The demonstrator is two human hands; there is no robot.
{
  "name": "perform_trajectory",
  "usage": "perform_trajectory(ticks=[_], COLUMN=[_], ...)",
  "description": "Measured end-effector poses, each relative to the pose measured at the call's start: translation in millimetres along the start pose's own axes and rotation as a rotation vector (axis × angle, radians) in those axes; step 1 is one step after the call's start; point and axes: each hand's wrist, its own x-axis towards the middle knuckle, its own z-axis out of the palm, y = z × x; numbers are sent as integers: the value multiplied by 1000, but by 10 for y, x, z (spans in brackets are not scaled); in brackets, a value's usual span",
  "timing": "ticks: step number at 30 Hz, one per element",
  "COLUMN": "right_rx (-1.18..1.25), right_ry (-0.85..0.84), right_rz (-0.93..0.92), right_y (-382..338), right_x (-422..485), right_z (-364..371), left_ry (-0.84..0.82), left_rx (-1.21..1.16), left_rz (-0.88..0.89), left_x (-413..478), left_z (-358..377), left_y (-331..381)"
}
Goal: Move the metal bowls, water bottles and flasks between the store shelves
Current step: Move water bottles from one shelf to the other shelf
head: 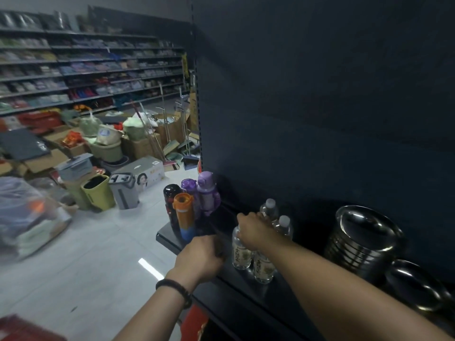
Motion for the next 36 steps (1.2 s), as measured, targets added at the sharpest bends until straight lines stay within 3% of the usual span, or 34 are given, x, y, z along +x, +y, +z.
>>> perform_trajectory(ticks=[11, 16, 22, 28, 36], right_rx=[98, 262, 456, 507, 622], right_ry=[21, -2, 141, 256, 281], right_rz=[-52, -129, -167, -76, 153], right_y=[-8, 69, 215, 588, 1630], right_x=[98, -178, -856, -1529, -2743], right_z=[-60, -602, -1425, -1814, -1758], left_ry=[29, 66, 201, 103, -113], left_rx=[-18, -153, -415, -769, -801], left_rz=[18, 53, 231, 421, 543], left_x=[47, -10, -96, -306, -791], left_z=[29, -54, -187, -122, 428], left_y=[-140, -50, 259, 872, 2103])
